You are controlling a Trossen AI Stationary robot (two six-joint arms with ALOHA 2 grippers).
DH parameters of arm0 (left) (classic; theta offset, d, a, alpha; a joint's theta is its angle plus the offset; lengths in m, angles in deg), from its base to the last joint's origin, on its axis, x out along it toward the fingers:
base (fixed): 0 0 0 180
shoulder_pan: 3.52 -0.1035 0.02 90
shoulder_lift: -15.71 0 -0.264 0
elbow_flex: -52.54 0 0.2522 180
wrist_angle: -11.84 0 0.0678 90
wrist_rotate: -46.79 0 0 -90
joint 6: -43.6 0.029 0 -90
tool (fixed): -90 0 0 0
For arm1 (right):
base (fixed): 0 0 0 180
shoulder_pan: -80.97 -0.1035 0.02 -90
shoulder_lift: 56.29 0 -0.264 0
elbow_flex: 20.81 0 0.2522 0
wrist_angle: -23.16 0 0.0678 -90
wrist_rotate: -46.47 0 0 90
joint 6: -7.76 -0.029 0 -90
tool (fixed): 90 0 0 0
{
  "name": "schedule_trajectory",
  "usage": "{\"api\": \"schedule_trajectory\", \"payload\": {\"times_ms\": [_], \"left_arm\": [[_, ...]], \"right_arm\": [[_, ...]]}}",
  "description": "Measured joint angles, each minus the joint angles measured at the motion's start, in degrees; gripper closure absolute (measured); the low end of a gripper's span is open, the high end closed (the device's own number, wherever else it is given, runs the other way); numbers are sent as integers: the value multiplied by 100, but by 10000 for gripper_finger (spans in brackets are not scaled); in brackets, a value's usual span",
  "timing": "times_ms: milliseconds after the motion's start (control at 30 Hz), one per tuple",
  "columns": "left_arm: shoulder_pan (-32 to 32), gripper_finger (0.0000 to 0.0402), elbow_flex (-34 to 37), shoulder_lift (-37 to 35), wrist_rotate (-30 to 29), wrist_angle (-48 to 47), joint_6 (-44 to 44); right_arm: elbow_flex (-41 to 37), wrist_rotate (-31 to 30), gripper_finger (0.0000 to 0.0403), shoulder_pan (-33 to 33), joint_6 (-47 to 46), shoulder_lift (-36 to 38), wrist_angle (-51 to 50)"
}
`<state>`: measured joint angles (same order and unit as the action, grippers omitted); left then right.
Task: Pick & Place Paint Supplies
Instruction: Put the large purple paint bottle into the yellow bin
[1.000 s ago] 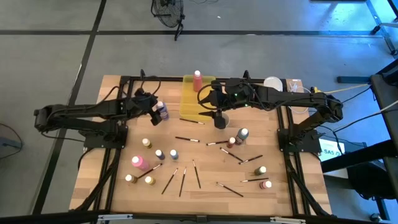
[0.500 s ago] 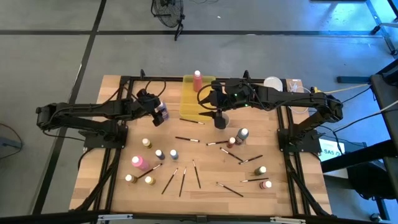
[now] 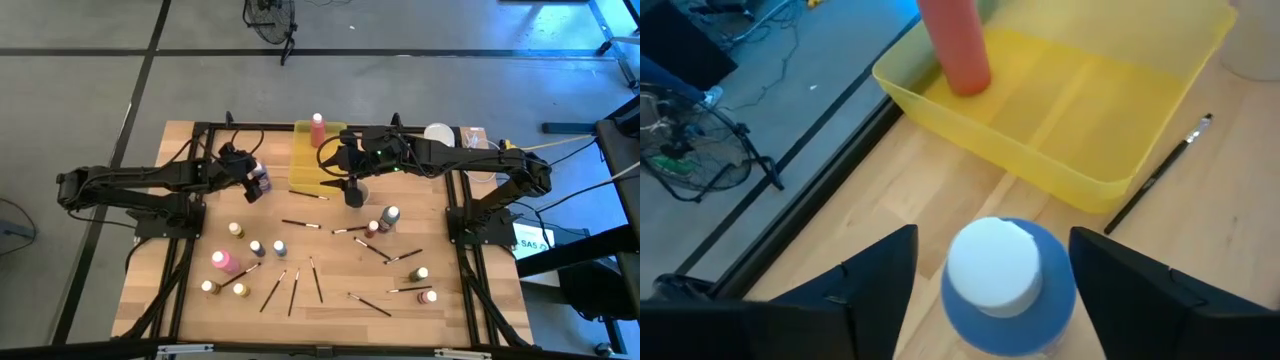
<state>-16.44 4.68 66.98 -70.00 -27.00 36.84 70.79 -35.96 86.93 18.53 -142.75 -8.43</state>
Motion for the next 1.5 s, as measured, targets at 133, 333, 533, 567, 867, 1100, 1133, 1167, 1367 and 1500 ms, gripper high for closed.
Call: {"api": "schedule_trajectory", "payload": {"times_ms": [133, 333, 533, 567, 867, 1100, 1133, 1167, 1367, 1500], "left_arm": [[0, 189, 0, 1, 71, -65, -5], [0, 258, 0, 35, 151, -92, -21], [-4, 285, 0, 37, 132, -105, 108], [1, 285, 0, 37, 139, -102, 108], [5, 285, -36, 39, 117, -5, 108], [6, 285, -634, -46, 107, -227, 404], [6, 285, -749, -46, 102, -234, 472], [4, 285, -873, -46, 100, -232, 511], [-215, 285, -1642, -48, 93, -214, 648], [-625, 285, -1994, 31, 101, -98, 604]], "right_arm": [[0, 0, 183, 0, 0, 0, 0], [0, 0, 183, 0, 0, 0, 1], [0, 0, 183, 0, -33, 0, 2], [0, 0, 183, 0, -36, 0, 2], [-2, 0, 183, 0, -94, 0, -2], [-2, 0, 183, 0, -94, 0, -44], [-2, 0, 183, 0, -94, 0, -40], [-2, 0, 183, 0, -94, 0, -36], [-2, 9, 183, -9, -158, 0, -15], [-4, 391, 183, -80, -213, 0, 165]]}}
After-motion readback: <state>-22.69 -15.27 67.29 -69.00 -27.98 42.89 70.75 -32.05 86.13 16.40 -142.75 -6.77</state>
